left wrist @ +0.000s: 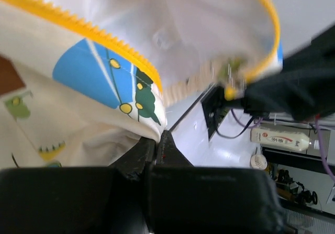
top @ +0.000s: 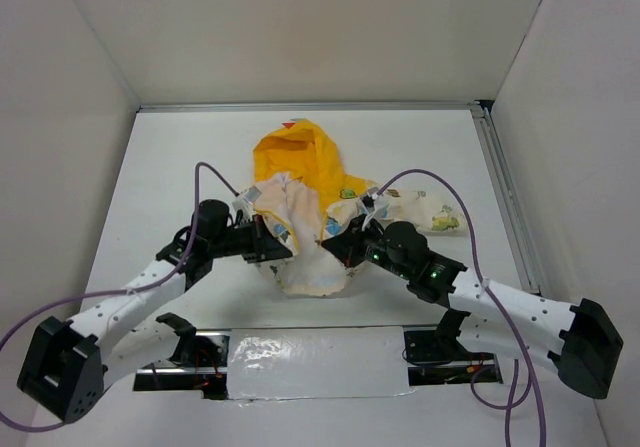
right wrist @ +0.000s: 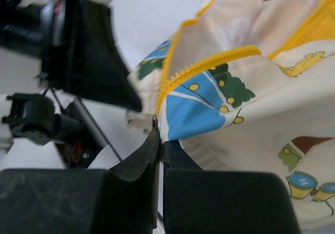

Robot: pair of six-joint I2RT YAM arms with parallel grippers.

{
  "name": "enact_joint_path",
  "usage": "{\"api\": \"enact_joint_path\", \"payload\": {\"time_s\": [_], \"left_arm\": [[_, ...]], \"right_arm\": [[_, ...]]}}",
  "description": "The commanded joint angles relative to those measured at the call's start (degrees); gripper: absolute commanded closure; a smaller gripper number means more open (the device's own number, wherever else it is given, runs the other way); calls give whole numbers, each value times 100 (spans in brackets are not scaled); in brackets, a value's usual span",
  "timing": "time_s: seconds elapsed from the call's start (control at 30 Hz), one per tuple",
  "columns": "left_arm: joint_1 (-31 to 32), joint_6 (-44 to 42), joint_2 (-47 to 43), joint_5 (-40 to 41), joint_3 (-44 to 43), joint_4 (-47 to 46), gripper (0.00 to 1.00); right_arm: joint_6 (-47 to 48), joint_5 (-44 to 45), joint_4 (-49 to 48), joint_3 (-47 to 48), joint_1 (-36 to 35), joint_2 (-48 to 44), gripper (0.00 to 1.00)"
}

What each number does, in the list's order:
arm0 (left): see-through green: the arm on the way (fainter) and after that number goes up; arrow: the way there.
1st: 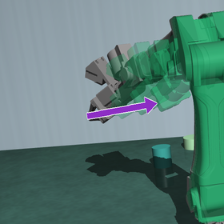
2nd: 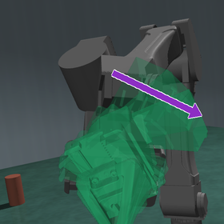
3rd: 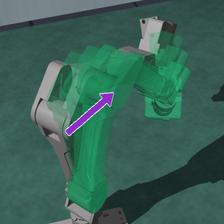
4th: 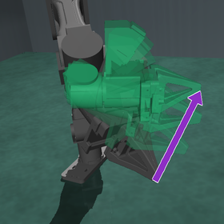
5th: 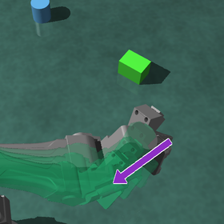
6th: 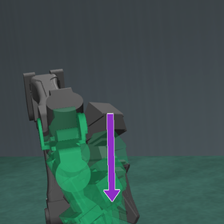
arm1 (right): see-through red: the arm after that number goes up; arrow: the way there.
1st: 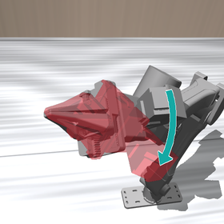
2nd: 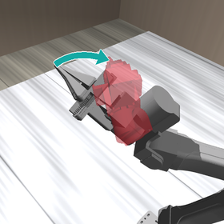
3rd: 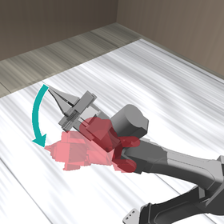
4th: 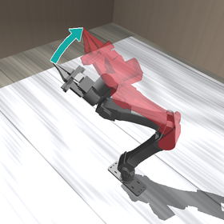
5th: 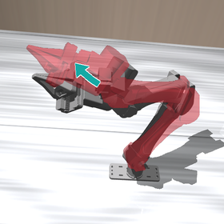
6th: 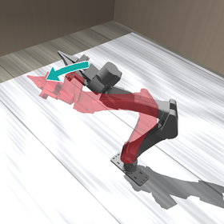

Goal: Zip up the jacket

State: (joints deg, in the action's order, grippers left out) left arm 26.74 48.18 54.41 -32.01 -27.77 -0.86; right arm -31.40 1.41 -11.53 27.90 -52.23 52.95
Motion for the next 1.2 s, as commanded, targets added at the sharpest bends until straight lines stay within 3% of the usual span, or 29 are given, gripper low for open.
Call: {"api": "enact_joint_path", "payload": {"time_s": [0.0,0.1,0.23,0.37,0.67,0.87,1.0,1.17], "left_arm": [[50,-11,560,37,-588,-633,100],[164,-54,1332,-16,-1133,-731,100],[603,-248,1712,643,-1705,-696,100],[753,-344,1985,364,-1960,-775,100],[1403,-292,1213,1029,-1723,-73,100],[1659,-256,799,1022,-1591,34,100],[1755,-301,860,1082,-1731,60,100],[1756,-389,685,1346,-1872,385,100]], "right_arm": [[555,-992,-306,101,46,-249,100],[565,-907,-34,154,64,-276,100],[617,-1063,37,146,134,-250,100],[530,-941,1,137,169,-171,100],[-164,1440,591,409,222,198,100],[-332,1924,-436,85,90,120,100],[-113,1618,-1901,-407,72,-161,100],[274,1205,-2029,-619,169,-802,100]]}}
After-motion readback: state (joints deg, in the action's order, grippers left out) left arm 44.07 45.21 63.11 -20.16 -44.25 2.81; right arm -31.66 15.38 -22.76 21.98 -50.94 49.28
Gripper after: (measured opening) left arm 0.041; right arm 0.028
